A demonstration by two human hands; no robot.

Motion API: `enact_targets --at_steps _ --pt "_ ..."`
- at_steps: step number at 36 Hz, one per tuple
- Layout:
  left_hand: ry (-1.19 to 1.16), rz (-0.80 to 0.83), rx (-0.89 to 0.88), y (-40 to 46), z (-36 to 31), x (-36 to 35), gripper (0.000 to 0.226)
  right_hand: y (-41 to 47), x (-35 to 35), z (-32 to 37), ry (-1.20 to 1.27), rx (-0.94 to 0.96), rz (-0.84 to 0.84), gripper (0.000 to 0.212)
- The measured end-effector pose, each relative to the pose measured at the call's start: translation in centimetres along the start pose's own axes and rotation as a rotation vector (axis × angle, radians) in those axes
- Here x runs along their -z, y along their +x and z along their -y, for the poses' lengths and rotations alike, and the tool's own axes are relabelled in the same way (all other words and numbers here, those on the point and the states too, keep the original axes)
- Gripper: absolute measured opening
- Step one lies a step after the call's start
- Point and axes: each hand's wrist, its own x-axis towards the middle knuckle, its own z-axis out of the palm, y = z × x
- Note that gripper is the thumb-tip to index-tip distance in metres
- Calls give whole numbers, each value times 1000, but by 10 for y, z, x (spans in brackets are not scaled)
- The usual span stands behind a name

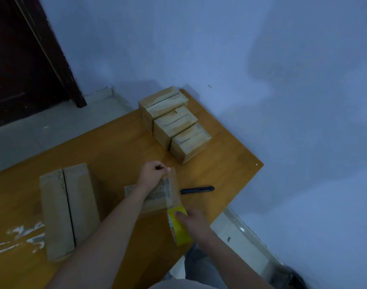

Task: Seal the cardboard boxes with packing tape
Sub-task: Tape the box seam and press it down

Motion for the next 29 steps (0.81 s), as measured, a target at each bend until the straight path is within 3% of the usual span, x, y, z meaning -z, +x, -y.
enact_targets --at_steps 14,25,29 --pt "57 -12 73 3 -5 -1 19 10 -2 -3 13 -21 8 21" --pt "141 86 257 13 -6 -2 19 23 0 -11 66 -37 31 19" --pt "185 124 387 23 -6 -1 40 29 3 -14 60 -46 29 20"
